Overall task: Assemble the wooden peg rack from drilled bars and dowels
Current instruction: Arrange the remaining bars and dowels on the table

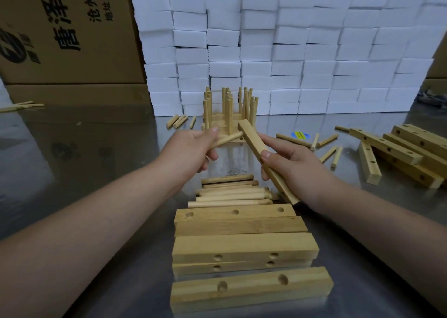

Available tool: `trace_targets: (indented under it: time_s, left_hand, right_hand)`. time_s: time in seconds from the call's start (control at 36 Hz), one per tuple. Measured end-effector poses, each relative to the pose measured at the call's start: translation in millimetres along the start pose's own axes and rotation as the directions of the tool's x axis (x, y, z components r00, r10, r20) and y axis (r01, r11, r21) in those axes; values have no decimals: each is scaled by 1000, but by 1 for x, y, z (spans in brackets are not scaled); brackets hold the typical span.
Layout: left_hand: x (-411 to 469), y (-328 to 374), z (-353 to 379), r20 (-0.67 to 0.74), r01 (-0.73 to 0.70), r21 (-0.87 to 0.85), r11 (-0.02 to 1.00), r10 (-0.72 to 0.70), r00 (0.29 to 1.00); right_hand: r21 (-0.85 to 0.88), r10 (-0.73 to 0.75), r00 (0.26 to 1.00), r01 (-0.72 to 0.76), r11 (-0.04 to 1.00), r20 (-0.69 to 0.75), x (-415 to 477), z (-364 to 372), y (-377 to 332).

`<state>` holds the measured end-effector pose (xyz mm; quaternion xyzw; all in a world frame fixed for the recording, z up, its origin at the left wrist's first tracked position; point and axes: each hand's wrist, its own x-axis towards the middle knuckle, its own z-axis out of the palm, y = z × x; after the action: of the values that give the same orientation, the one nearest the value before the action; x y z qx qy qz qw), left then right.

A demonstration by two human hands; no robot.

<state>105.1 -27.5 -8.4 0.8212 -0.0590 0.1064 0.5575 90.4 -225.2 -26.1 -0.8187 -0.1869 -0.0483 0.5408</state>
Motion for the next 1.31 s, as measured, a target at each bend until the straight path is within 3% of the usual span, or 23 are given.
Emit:
trace_targets:
  time_s: [0.11, 0.19, 0.28, 0.36, 0.69, 0.86, 0.94, 1.31]
  left_hand:
    - [4, -7, -5, -46, 97, -61, 993, -100, 994]
    - [6, -17, -7, -4, 74, 146, 986, -75, 997]
    - [5, -24, -4, 143, 53, 368, 929, -112, 983]
    - [4, -26, -3, 209, 35, 470, 882, -150, 966]
    - [1, -21, -1, 252, -48, 525, 850, -102, 962]
    - [-3, -12, 2, 111, -102, 376, 921, 65, 992]
    - [-6, -3, 5, 109, -167, 310, 936, 139, 984]
    - [-14, 1, 8, 110, -331, 334, 883, 312, 944]
  right_hand:
    - [76, 69, 987, -58, 995, -148, 4, 1, 8]
    - [140, 124, 961, -92, 986, -246, 9, -4, 11]
    - [217, 186, 950, -132, 967, -253, 12, -5, 13]
    - [246, 208, 954, -153, 957, -216, 12, -5, 12]
    - [229, 185, 969, -145, 963, -165, 12, -4, 17]
    - [172, 152, 973, -121, 978, -176, 11, -3, 16]
    - [150, 118, 975, -90, 985, -190, 10, -2, 12]
    - [70, -2, 981, 16, 997, -194, 4, 2, -5]
